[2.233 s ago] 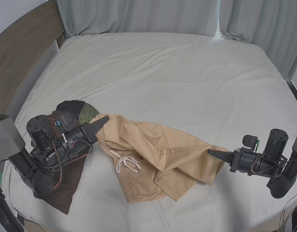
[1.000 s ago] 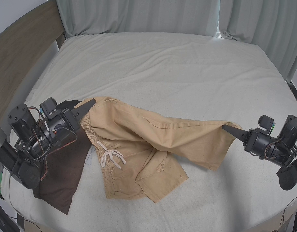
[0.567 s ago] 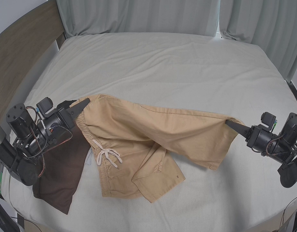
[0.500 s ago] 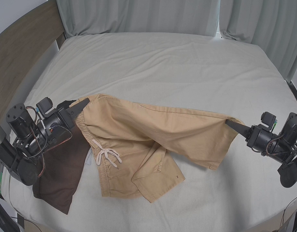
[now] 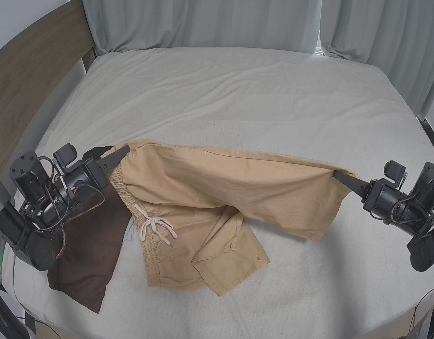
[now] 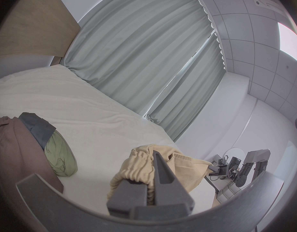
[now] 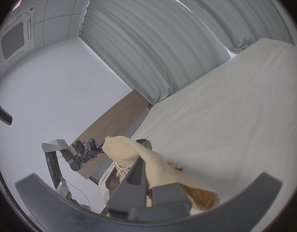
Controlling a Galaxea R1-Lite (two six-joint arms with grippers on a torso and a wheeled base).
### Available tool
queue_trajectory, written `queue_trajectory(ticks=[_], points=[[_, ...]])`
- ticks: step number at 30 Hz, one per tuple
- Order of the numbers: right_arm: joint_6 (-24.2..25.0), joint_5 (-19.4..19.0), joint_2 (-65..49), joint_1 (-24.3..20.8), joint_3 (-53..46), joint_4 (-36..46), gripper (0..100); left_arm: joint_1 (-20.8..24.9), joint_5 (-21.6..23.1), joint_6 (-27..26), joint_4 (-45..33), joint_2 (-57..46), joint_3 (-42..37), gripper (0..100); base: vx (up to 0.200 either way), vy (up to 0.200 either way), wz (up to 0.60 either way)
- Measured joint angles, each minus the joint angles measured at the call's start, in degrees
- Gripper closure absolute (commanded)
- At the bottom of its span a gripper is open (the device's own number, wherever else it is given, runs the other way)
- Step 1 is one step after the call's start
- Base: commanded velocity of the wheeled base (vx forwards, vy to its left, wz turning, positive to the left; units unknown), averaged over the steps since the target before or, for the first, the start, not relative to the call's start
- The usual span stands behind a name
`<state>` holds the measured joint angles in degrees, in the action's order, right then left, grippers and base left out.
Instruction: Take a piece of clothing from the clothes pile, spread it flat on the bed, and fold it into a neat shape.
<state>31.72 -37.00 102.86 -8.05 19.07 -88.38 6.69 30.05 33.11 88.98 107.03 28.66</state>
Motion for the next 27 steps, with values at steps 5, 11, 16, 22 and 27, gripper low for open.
queue_trajectory(ticks=[5, 11, 16, 22, 27], points=[[0.0, 0.0, 0.0, 0.37, 0.11, 0.0, 100, -0.2, 0.02, 0.0, 0.0, 0.35, 0.09, 100, 0.0, 0.0, 0.0], [0.0, 0.0, 0.02, 0.69, 0.22, 0.0, 100, -0.44, 0.02, -0.05, 0.0, 0.62, 0.15, 100, 0.0, 0.0, 0.0], [0.0, 0.0, 0.06, 0.83, 0.39, 0.0, 100, -0.44, 0.02, -0.1, 0.0, 0.66, 0.17, 100, 0.0, 0.0, 0.0], [0.0, 0.0, 0.09, 1.08, 0.45, 0.0, 100, -0.48, 0.02, -0.07, 0.0, 0.68, 0.17, 100, 0.0, 0.0, 0.0], [0.0, -0.02, 0.09, 1.71, 0.52, 0.0, 100, -0.72, 0.06, -0.1, 0.0, 0.73, 0.39, 100, 0.0, 0.0, 0.0]])
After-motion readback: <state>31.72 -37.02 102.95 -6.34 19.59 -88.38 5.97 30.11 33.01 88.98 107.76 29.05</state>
